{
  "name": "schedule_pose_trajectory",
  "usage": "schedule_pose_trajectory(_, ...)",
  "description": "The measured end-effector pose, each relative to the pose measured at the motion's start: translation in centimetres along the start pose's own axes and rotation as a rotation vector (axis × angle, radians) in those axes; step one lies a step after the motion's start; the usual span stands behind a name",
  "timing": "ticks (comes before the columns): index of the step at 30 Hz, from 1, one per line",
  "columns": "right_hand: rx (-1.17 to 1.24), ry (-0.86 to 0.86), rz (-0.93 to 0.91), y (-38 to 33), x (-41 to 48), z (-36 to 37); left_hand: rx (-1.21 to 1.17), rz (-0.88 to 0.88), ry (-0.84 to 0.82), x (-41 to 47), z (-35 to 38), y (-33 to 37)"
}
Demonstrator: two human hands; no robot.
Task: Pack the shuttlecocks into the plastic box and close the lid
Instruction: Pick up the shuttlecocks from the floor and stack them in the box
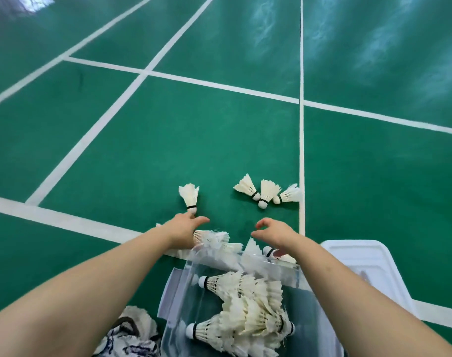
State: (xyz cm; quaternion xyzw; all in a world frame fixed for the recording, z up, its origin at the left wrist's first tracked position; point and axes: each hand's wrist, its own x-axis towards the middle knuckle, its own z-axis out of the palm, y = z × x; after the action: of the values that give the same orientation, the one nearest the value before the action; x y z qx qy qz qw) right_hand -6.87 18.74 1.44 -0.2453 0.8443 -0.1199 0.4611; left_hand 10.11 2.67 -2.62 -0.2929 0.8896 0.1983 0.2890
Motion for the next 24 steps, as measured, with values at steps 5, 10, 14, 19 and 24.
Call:
schedule_pose_trajectory(5, 0.002, -0.162, 0.065, -0.6, 3.6, 2.0, 0.277, 0.240, 0.059, 3.1, 0.8, 0.6)
schedule_pose_trajectory(10, -0.008, -0.197, -0.014, -1.0, 5.6, 3.1, 0.258, 0.325, 0.008, 5.3, 1.6, 1.6)
schedule_pose_trajectory(14, -0.014, -0.157, -0.038, -0.6, 6.3, 3.5, 0.087, 0.313, 0.051, 5.4, 1.8, 1.4)
schedule_pose_trajectory(19, -0.070, -0.012, -0.099, -0.7, 5.2, 2.8, 0.043, 0.271, 0.126, 4.6, -0.2, 0.5)
schedule_pose_trajectory(24, -0.028, 0.130, -0.142, -0.9, 2.3, 1.4, -0.038, 0.241, 0.231, 2.6, -3.1, 0.4)
